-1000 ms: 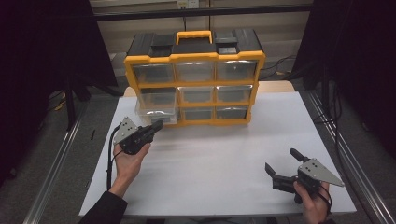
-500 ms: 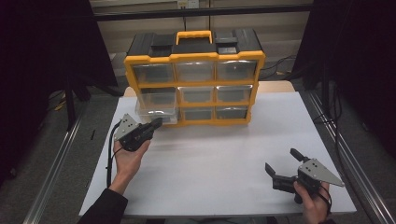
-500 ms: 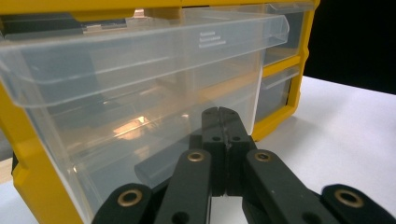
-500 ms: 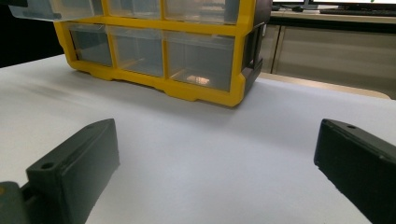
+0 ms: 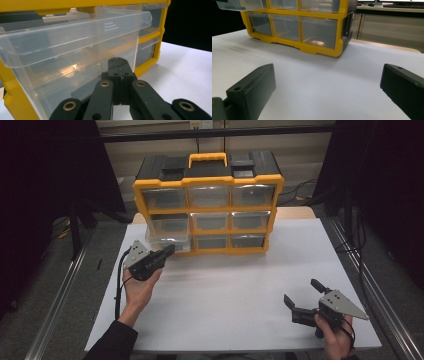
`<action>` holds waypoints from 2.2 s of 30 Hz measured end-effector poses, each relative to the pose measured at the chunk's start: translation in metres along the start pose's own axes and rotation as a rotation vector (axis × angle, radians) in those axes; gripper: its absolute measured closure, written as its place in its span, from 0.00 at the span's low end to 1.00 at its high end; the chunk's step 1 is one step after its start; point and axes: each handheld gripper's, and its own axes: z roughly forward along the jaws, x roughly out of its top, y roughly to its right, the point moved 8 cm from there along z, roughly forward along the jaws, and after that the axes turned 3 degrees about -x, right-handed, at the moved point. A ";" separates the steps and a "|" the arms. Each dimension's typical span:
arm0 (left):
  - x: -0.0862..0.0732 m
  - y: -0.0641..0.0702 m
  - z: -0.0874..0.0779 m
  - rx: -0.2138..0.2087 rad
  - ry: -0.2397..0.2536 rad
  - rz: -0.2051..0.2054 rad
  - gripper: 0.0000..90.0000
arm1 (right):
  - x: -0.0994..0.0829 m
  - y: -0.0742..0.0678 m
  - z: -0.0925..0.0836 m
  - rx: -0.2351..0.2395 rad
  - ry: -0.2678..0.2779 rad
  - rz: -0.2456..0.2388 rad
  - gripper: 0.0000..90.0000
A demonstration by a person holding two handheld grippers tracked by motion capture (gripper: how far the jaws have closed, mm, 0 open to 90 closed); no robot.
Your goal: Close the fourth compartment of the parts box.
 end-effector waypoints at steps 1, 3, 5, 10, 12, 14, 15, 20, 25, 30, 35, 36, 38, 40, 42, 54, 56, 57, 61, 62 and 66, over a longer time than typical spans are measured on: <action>0.000 0.000 0.000 -0.001 -0.001 0.003 1.00 | 0.000 0.000 0.000 0.000 0.000 0.000 0.00; 0.001 0.000 0.000 0.002 -0.003 0.004 1.00 | 0.000 0.000 0.000 -0.003 -0.001 0.001 0.00; 0.001 0.000 0.000 0.005 -0.004 0.006 1.00 | 0.000 0.000 0.000 -0.001 -0.001 -0.001 0.00; 0.003 -0.001 0.000 0.009 0.003 -0.001 1.00 | 0.000 0.000 0.000 -0.001 -0.001 -0.002 0.00; 0.005 -0.002 0.000 0.016 0.011 -0.007 1.00 | 0.000 0.000 0.000 0.000 0.000 0.000 0.00; 0.007 -0.005 0.000 0.020 0.015 -0.011 1.00 | 0.000 0.000 0.000 -0.002 -0.001 -0.001 0.00; 0.007 -0.006 -0.001 0.023 0.017 -0.010 1.00 | 0.000 0.000 0.000 -0.002 -0.001 -0.001 0.00; 0.006 -0.007 0.000 0.023 0.011 -0.005 1.00 | 0.000 0.000 0.000 0.000 0.000 -0.001 0.00; 0.006 -0.007 0.002 0.026 0.007 0.001 1.00 | 0.000 0.000 0.000 -0.001 -0.002 -0.001 0.00; 0.006 -0.007 0.003 0.028 0.009 0.002 1.00 | 0.000 0.000 0.000 0.000 -0.001 0.000 0.00; 0.007 -0.009 0.004 0.038 0.009 0.002 1.00 | 0.000 0.000 0.000 0.000 -0.002 0.000 0.00; 0.006 -0.010 0.004 0.038 0.008 0.003 1.00 | 0.000 0.000 0.000 -0.001 -0.001 -0.001 0.00; 0.006 -0.011 0.004 0.038 0.009 0.001 1.00 | 0.000 0.000 0.000 -0.001 -0.001 -0.001 0.00; 0.006 -0.012 0.004 0.043 0.009 -0.002 1.00 | 0.000 0.000 0.000 0.001 -0.001 0.000 0.00; 0.006 -0.013 0.004 0.045 0.003 0.000 1.00 | 0.000 0.000 0.000 0.002 0.001 -0.001 0.00; 0.013 -0.014 0.006 0.040 0.003 0.001 1.00 | 0.000 0.000 0.000 -0.003 0.000 0.002 0.00; 0.014 -0.014 0.007 0.041 0.008 -0.004 1.00 | 0.000 0.000 0.000 -0.002 -0.002 0.001 0.00; 0.014 -0.014 0.007 0.040 0.009 -0.002 1.00 | 0.000 0.000 0.000 -0.002 -0.002 0.001 0.00; 0.014 -0.016 0.008 0.047 0.007 -0.001 1.00 | 0.000 0.001 0.000 -0.003 -0.001 0.002 0.00; 0.014 -0.017 0.008 0.050 0.005 0.005 1.00 | 0.000 0.000 0.000 -0.003 -0.001 0.002 0.00; 0.014 -0.016 0.009 0.050 0.005 0.006 1.00 | 0.000 0.000 0.000 -0.004 0.000 0.000 0.00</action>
